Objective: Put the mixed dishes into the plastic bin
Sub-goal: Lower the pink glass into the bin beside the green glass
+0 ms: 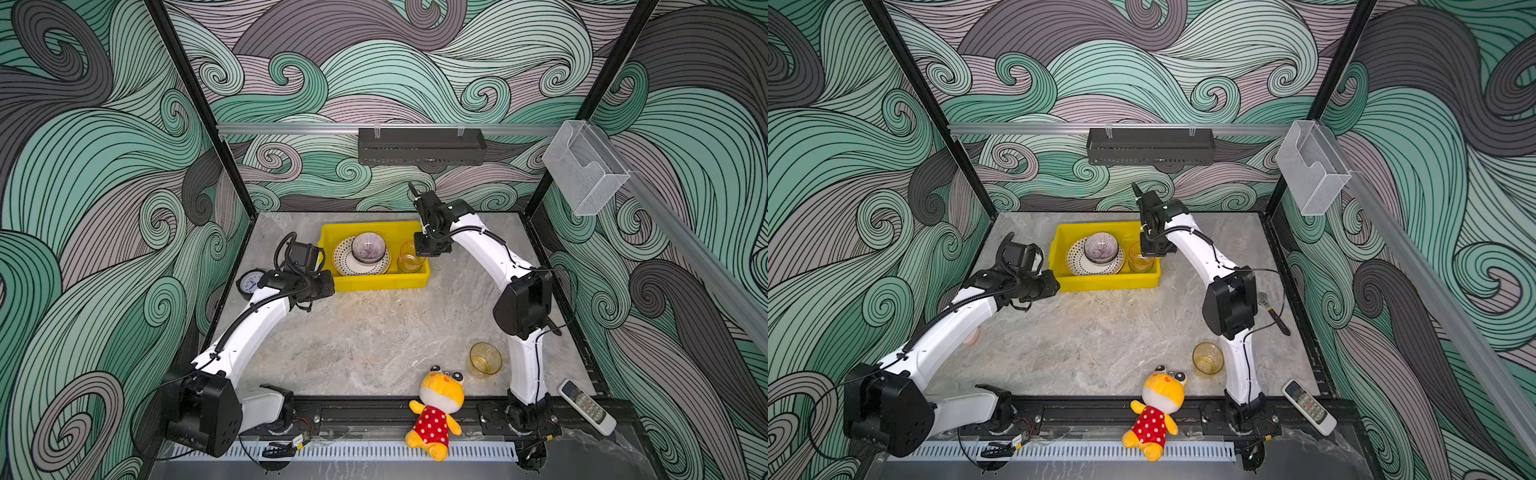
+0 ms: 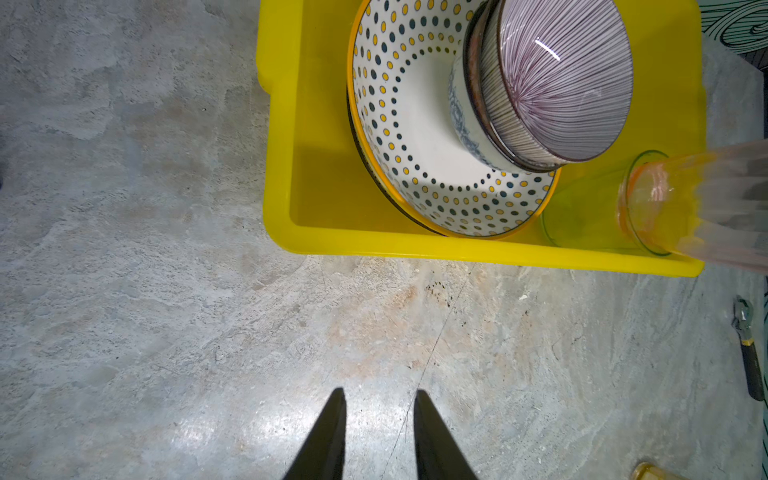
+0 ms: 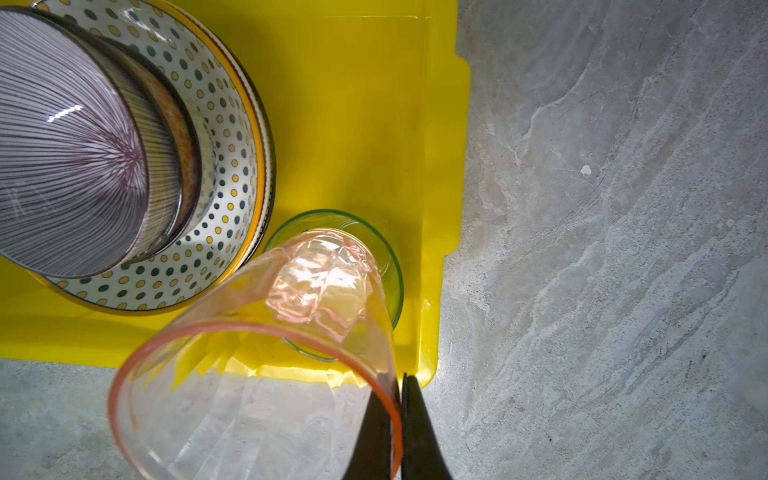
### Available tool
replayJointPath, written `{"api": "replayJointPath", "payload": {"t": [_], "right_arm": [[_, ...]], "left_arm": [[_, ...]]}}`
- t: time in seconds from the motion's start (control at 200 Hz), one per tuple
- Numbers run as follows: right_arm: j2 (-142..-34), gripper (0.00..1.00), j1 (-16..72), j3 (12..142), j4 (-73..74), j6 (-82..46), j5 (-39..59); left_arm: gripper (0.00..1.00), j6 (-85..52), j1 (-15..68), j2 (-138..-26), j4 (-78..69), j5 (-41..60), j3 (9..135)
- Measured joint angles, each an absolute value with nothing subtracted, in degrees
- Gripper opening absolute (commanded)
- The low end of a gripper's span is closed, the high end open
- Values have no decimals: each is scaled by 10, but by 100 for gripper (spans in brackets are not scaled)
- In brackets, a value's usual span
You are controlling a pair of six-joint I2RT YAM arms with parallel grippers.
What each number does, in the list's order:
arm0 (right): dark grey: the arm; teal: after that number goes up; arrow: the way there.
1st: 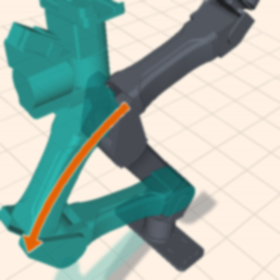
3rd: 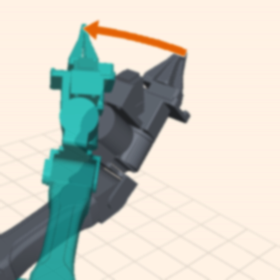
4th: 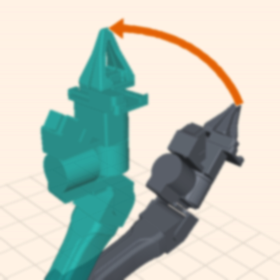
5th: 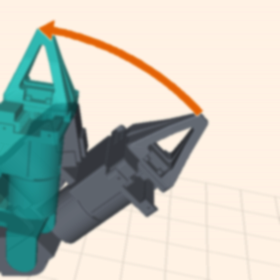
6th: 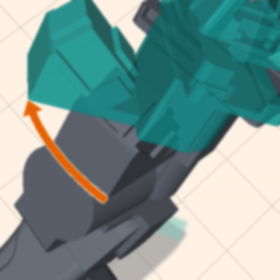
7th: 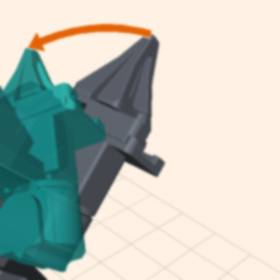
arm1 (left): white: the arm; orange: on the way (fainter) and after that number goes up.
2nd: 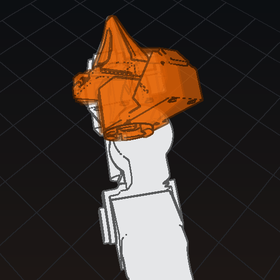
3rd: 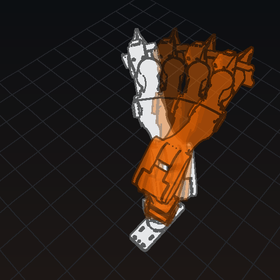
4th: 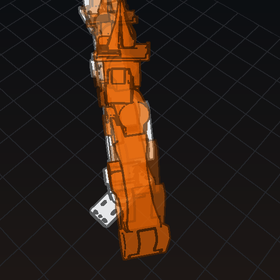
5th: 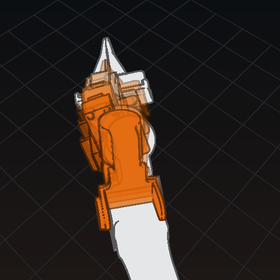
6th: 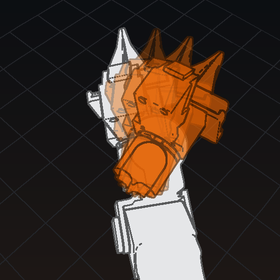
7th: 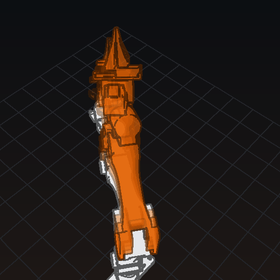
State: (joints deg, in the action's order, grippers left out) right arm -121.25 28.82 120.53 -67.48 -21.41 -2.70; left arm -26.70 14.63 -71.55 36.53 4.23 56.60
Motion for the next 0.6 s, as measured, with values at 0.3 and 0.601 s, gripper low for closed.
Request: {"api": "replayJointPath", "payload": {"t": [0.3, 0.601], "right_arm": [[-1237, 0, 288, 1212, -675, -214, -29], [-1238, 0, 290, 1215, -676, -214, -30]], "left_arm": [[31, -264, 146, -715, 376, 40, 567], [31, -264, 146, -714, 378, 40, 567]]}}
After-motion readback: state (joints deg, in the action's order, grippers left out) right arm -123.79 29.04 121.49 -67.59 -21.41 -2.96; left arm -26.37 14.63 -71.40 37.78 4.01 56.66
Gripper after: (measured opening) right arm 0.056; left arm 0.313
